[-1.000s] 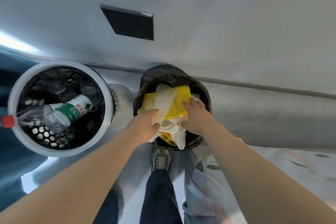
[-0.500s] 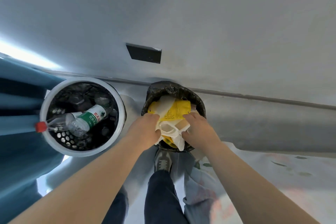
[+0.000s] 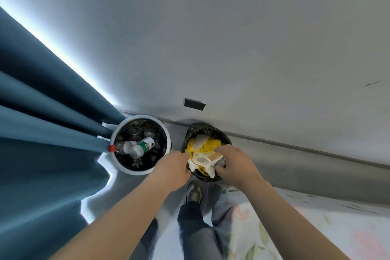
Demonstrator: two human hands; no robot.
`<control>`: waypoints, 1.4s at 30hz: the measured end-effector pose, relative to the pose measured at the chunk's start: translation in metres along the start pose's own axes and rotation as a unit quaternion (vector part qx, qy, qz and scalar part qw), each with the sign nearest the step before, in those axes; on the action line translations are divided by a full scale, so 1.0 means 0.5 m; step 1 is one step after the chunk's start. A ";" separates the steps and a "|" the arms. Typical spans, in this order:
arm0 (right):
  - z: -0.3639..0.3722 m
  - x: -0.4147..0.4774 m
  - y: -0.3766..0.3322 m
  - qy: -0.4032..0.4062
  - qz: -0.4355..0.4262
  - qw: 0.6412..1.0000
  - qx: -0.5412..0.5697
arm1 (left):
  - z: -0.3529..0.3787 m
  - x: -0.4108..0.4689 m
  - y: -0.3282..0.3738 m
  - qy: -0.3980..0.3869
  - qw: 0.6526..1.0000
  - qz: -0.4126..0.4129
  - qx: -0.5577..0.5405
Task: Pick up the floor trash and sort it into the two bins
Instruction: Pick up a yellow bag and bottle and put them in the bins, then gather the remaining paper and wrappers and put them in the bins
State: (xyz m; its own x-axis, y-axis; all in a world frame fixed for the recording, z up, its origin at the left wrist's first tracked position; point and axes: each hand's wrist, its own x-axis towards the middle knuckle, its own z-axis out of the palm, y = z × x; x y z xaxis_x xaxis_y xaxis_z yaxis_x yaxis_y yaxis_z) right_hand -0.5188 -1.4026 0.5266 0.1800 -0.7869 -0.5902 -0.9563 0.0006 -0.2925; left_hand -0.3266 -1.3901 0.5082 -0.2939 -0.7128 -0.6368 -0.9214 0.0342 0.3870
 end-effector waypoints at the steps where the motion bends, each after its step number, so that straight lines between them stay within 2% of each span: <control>1: -0.020 -0.021 -0.025 0.006 -0.007 1.000 -0.004 | -0.017 -0.032 -0.002 0.009 1.000 -0.005 -0.005; 9: -0.143 -0.167 -0.230 0.037 -0.082 0.996 -0.012 | -0.129 -0.273 -0.041 0.101 0.990 -0.045 -0.091; 18: -0.242 -0.266 -0.440 0.090 -0.170 0.981 -0.036 | -0.273 -0.482 -0.115 0.236 0.958 -0.084 -0.137; 27: -0.316 -0.268 -0.586 0.045 -0.266 0.956 -0.114 | -0.351 -0.602 -0.166 0.300 0.927 -0.148 -0.168; 31: -0.342 -0.238 -0.642 0.021 -0.333 0.930 -0.156 | -0.357 -0.622 -0.172 0.318 0.906 -0.214 -0.181; 35: -0.356 -0.204 -0.696 -0.014 -0.407 0.890 -0.204 | -0.342 -0.630 -0.165 0.347 0.864 -0.289 -0.223; 42: -0.328 -0.199 -0.800 -0.077 -0.551 0.781 -0.283 | -0.271 -0.701 -0.130 0.399 0.765 -0.422 -0.281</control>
State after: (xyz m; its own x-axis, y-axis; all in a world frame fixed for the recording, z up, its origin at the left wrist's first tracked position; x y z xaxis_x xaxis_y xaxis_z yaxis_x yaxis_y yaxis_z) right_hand -0.1921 -1.4258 0.8254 0.9499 -0.0335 -0.3108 -0.1415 -0.9326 -0.3320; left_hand -0.1293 -1.2373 0.7966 0.7991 -0.5239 -0.2950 -0.3781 -0.8194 0.4309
